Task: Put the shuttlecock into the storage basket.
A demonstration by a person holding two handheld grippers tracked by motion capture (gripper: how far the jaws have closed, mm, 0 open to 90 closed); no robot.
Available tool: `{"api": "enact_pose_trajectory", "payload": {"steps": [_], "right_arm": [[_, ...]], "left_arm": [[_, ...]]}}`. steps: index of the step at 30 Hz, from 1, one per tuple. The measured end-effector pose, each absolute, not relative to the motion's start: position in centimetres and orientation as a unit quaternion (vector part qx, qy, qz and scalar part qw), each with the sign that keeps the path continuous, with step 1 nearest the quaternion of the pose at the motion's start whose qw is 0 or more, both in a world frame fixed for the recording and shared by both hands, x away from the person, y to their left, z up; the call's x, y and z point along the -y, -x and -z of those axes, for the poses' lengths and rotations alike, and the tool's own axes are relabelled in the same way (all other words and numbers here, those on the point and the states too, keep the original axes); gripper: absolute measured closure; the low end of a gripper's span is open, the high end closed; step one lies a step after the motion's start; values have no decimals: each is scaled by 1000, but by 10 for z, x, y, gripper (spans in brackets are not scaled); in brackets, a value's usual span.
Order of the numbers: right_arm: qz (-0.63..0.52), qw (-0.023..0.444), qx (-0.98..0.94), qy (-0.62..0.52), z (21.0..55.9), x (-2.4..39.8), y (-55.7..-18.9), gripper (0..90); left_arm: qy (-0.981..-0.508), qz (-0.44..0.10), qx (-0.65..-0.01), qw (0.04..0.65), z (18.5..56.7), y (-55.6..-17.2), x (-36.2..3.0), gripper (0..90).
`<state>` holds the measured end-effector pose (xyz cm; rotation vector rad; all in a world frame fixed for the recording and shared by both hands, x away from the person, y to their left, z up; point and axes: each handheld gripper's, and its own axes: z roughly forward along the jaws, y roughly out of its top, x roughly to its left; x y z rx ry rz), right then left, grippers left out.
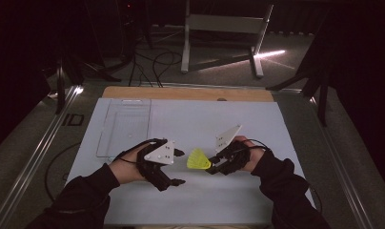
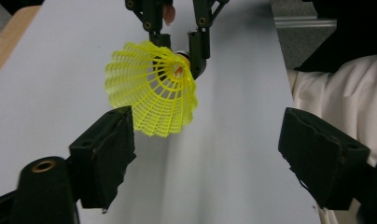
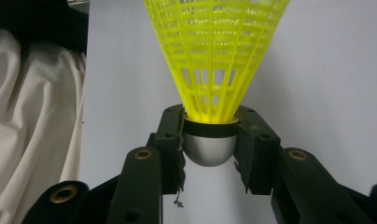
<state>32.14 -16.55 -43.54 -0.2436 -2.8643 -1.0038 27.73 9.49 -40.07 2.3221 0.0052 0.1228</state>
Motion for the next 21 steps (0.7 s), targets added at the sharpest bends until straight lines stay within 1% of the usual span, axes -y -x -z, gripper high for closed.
{"api": "enact_pose_trajectory", "payload": {"steps": [6,13,17,21], "right_arm": [[328,50,940,78,436,164,-321,653],[326,52,941,74,435,163,-321,653],[325,51,942,71,435,162,-321,652],[323,54,942,74,434,160,-320,653]], "left_arm": [[-921,-57,18,386,405,-277,-83,391],[-923,-71,32,376,409,-279,-72,586],[-926,-74,36,368,411,-279,-67,640],[-928,-78,40,362,412,-281,-61,720]]}}
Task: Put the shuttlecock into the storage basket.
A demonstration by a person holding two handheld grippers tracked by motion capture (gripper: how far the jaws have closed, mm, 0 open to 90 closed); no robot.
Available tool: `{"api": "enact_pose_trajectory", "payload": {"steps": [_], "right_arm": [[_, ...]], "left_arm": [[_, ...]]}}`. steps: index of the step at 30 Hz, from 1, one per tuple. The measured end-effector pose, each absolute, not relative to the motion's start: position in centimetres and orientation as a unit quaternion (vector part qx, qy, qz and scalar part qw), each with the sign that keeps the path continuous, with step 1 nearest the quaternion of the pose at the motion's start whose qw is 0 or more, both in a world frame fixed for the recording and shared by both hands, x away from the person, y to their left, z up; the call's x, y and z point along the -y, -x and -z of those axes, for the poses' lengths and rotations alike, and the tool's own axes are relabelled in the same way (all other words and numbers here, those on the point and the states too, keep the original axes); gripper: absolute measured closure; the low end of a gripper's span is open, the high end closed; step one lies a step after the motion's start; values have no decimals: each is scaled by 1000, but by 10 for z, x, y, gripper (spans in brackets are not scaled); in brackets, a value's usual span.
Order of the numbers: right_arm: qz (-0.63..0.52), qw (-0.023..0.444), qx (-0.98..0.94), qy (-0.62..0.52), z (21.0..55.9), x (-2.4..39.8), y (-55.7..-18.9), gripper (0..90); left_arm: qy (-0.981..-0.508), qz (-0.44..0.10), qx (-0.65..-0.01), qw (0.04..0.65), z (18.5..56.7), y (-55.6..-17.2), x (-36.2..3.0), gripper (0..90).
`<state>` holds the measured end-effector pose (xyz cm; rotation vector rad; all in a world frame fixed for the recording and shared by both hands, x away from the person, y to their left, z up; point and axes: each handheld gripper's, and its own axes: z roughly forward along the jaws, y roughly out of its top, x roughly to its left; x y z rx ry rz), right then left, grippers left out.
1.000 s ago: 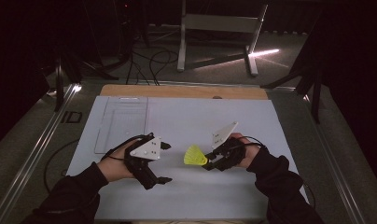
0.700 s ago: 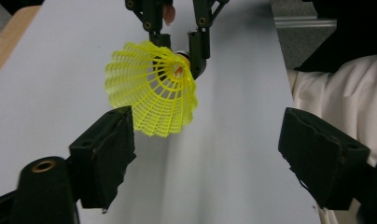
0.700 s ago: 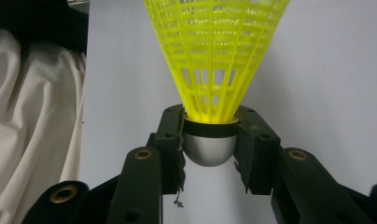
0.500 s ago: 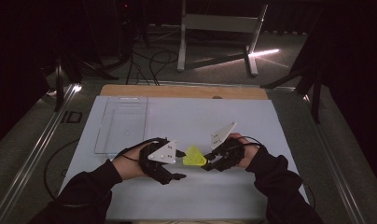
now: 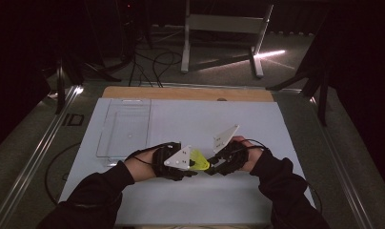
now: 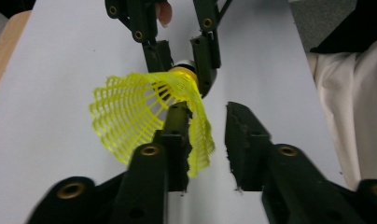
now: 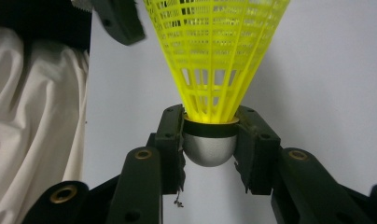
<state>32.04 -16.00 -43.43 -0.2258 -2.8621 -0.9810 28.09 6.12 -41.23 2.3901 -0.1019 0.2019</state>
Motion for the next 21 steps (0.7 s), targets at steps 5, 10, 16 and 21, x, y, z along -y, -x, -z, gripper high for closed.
{"api": "enact_pose_trajectory", "payload": {"steps": [5,10,16,21], "right_arm": [[322,54,942,71,434,159,-321,652],[317,54,944,74,434,158,-320,652],[300,53,949,80,435,156,-321,650],[296,55,949,96,435,154,-322,644]], "left_arm": [[-930,-84,46,354,414,-281,-54,830],[-932,-91,49,348,414,-283,-53,894],[-935,-97,50,337,415,-281,-49,900],[-935,-106,50,335,414,-283,-51,900]]}}
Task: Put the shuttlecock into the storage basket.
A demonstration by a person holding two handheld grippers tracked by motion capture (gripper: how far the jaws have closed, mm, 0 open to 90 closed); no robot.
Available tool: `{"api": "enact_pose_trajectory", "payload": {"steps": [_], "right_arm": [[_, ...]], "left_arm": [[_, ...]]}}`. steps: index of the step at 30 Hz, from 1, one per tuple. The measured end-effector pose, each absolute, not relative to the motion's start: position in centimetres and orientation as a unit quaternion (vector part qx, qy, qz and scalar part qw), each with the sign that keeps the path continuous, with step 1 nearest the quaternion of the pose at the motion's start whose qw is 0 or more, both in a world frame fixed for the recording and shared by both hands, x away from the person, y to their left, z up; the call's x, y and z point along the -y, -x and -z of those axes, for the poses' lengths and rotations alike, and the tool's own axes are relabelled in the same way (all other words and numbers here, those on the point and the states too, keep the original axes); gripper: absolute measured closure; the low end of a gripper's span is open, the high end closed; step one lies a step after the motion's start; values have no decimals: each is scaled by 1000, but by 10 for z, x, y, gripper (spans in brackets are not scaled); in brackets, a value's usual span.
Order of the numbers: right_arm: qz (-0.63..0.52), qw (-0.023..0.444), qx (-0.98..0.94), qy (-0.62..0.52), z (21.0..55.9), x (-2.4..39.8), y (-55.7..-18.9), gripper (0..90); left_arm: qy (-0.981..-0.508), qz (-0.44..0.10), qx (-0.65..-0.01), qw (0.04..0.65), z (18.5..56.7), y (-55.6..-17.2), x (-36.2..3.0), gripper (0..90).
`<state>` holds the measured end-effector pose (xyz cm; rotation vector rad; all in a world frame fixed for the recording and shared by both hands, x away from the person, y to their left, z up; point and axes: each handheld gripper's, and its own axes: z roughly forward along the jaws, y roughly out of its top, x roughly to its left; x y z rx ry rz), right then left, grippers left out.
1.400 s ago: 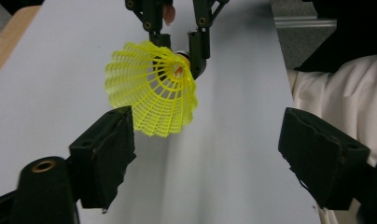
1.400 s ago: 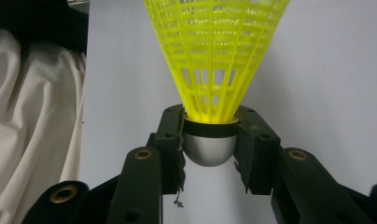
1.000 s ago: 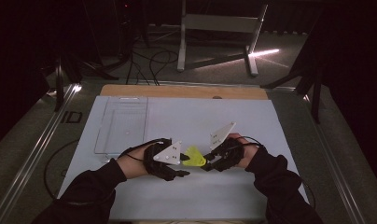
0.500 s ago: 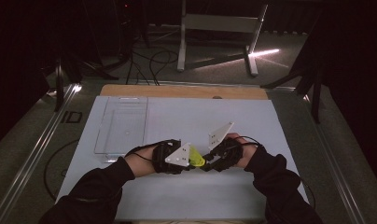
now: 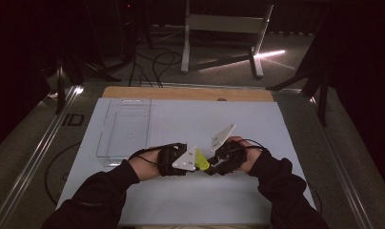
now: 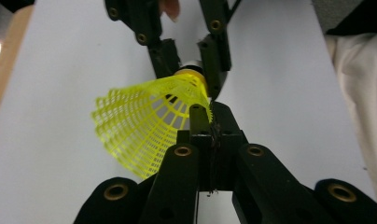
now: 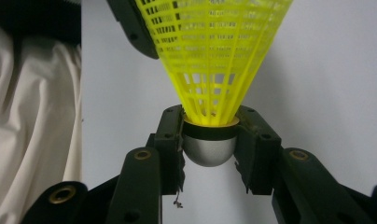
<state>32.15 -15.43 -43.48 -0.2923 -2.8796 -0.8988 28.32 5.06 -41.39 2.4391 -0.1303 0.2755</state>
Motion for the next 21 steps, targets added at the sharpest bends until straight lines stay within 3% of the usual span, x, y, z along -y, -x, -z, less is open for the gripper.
{"api": "enact_pose_trajectory", "payload": {"steps": [4,6,8,9,13,21], "right_arm": [[312,45,943,108,433,155,-322,623],[314,36,942,108,433,156,-320,522],[329,33,938,108,431,156,-317,305],[337,15,935,105,430,157,-314,241],[360,15,927,103,425,162,-312,104],[385,0,918,98,417,173,-311,87]], "left_arm": [[-935,-108,49,334,411,-285,-53,900],[-936,-109,42,332,409,-287,-56,900],[-937,-104,38,332,408,-289,-58,900],[-936,-109,37,333,407,-289,-60,900],[-936,-102,38,335,403,-291,-64,900],[-935,-106,31,337,391,-295,-77,900]]}}
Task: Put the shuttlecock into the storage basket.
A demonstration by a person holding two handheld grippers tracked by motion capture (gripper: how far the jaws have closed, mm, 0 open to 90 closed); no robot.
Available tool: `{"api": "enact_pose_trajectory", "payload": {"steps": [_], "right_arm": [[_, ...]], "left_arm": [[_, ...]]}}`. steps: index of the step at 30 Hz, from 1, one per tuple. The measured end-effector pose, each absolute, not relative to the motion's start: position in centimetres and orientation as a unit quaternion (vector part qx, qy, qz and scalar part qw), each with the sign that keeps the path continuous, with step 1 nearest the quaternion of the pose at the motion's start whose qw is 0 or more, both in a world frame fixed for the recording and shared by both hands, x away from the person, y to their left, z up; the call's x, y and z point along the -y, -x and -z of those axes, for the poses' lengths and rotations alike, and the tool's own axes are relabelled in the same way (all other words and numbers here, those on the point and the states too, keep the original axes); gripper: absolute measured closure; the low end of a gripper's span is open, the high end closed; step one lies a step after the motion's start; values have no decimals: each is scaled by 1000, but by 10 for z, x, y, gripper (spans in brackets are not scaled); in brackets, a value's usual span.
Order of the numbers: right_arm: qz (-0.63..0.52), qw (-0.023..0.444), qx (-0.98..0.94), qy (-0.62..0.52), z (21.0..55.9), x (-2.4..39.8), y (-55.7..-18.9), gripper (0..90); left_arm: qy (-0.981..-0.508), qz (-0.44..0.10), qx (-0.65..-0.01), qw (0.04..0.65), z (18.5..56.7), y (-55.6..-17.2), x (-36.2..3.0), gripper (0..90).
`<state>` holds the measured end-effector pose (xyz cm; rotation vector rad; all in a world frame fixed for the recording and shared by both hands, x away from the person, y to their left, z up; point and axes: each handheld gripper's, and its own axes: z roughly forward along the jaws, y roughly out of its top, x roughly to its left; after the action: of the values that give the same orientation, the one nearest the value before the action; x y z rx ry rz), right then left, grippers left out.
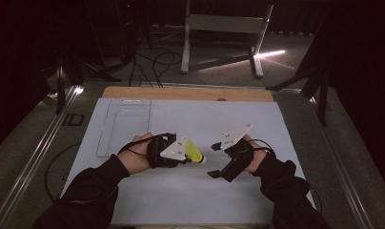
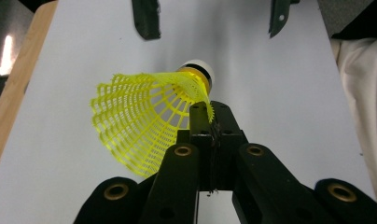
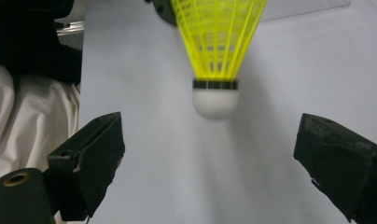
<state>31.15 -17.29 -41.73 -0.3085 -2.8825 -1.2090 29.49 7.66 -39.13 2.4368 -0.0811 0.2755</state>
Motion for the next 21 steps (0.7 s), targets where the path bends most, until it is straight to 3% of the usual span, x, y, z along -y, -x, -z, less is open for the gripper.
{"api": "enact_pose_trajectory", "payload": {"steps": [21], "right_arm": [[406,-38,904,128,423,200,-297,80]], "left_arm": [[-939,-121,-43,318,372,-313,-134,900]]}}
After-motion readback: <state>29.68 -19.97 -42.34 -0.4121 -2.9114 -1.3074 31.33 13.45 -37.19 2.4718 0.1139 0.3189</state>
